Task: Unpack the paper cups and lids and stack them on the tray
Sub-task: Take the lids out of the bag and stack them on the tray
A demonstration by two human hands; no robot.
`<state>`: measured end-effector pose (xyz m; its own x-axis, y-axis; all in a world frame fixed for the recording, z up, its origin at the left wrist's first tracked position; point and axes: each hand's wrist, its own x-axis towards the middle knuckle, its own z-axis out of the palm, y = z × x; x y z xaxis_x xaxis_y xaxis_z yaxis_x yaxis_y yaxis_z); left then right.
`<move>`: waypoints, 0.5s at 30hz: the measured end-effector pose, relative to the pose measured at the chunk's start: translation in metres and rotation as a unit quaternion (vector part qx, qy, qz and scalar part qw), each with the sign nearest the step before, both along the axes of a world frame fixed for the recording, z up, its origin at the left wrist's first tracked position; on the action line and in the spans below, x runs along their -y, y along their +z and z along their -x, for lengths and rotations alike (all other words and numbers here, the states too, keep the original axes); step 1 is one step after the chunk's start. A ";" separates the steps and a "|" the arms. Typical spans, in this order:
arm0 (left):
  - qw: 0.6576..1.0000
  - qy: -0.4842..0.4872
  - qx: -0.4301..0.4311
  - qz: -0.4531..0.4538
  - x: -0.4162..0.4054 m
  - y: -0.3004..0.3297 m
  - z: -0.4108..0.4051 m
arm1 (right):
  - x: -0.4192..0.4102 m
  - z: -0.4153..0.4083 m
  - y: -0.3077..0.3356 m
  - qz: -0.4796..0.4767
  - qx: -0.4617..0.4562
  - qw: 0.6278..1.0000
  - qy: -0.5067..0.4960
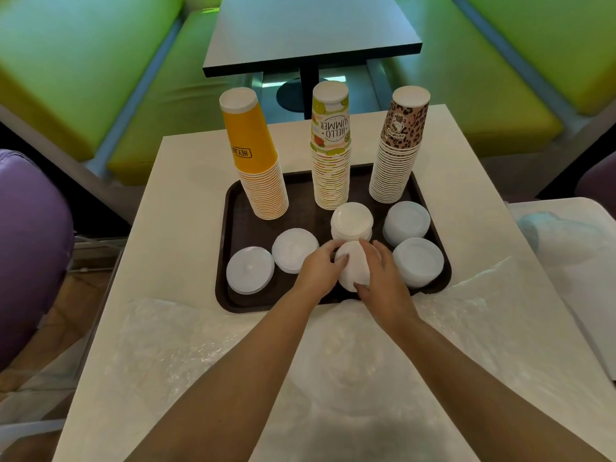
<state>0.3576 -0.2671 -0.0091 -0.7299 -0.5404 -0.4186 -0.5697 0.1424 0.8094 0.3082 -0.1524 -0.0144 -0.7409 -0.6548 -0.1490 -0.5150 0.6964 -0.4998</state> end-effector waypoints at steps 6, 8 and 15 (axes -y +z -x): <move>1.000 0.000 -0.008 -0.012 -0.003 0.000 -0.001 | 0.003 0.000 0.004 -0.045 -0.016 0.999 0.025; 0.999 -0.009 -0.026 -0.039 -0.004 0.002 -0.002 | 0.004 -0.001 0.005 -0.038 -0.012 0.999 0.035; 0.981 -0.062 -0.050 -0.178 0.007 -0.001 -0.017 | 0.007 0.008 0.010 -0.071 -0.004 0.997 0.045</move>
<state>0.3751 -0.2737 -0.0101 -0.8276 -0.2779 -0.4877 -0.4812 -0.0962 0.8713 0.2998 -0.1599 -0.0046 -0.6823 -0.6911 -0.2383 -0.5817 0.7107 -0.3956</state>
